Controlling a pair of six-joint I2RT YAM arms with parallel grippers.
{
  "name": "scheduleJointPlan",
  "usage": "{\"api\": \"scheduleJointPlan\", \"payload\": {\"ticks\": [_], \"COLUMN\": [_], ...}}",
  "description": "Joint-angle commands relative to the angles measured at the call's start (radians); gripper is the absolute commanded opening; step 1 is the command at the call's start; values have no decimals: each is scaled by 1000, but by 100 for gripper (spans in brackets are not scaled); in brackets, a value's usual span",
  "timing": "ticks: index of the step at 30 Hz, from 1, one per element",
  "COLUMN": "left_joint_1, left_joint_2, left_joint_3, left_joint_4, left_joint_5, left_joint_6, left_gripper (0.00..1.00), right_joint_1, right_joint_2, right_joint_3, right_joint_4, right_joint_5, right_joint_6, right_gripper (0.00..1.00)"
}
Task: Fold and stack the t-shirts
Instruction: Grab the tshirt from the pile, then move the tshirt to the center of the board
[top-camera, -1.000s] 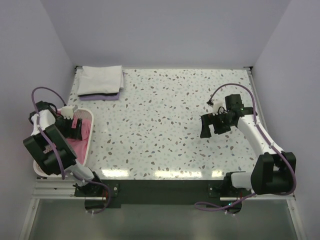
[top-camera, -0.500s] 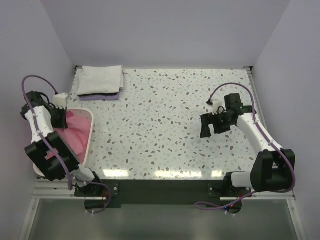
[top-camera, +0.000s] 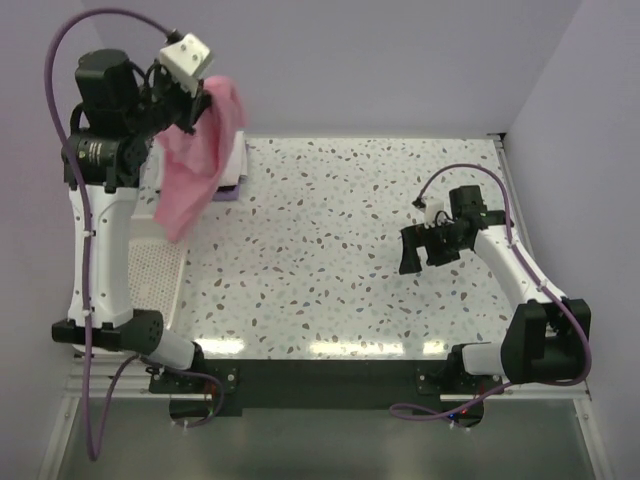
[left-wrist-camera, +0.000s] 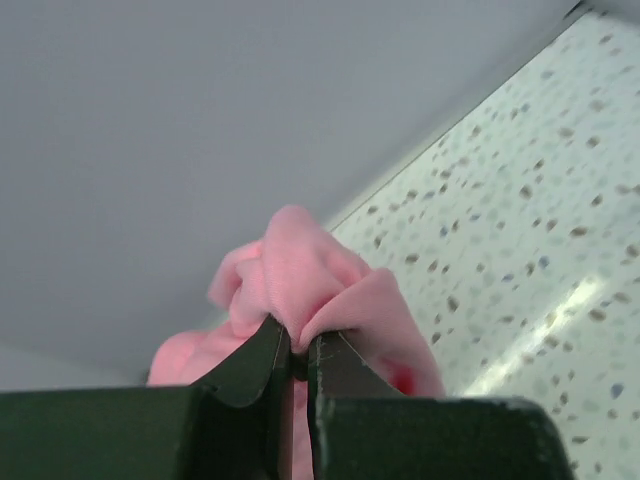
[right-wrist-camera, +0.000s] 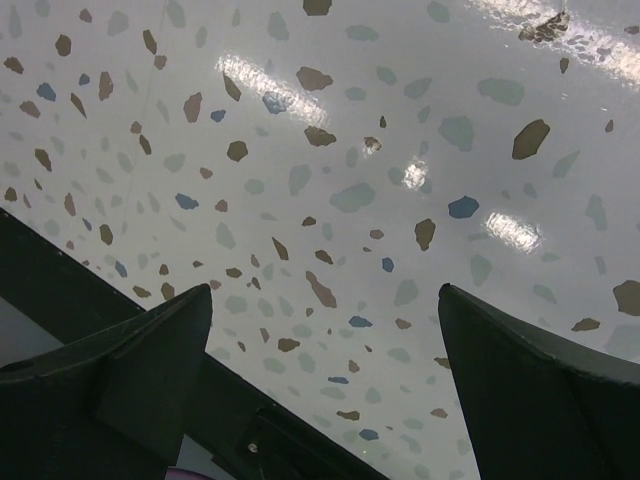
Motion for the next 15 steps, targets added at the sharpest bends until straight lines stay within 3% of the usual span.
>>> {"api": "scheduleJointPlan", "payload": {"ticks": [1,2,4,8,10,13,15], "left_joint_1": [-153,-215,-257,-270,-270,-259,-231], "left_joint_2": [156,182,202,146,135,72,37], "left_joint_3": [294,390,416,281,223,-57,-324], "left_joint_4": [85,111,237,471,472,459,446], "left_joint_5": [32,34,44,27,24,-6,7], "left_joint_6": [-182,-222,-270,-444,-462,-471,-443], "left_gripper": [0,0,0,0,0,0,26], "right_joint_1": [1,-1,1,-1,-1,-13,-27], "right_joint_2": [-30,-47,-59,-93,-104,-125,-138], "right_joint_3": [24,21,13,8,15,42,80], "right_joint_4": [14,16,20,22,20,-1,-38], "right_joint_5": [-15,-9,-2,29,57,92,113], "right_joint_6": [7,8,8,10,10,-1,-27], "right_gripper": [99,99,99,99,99,99,99]}}
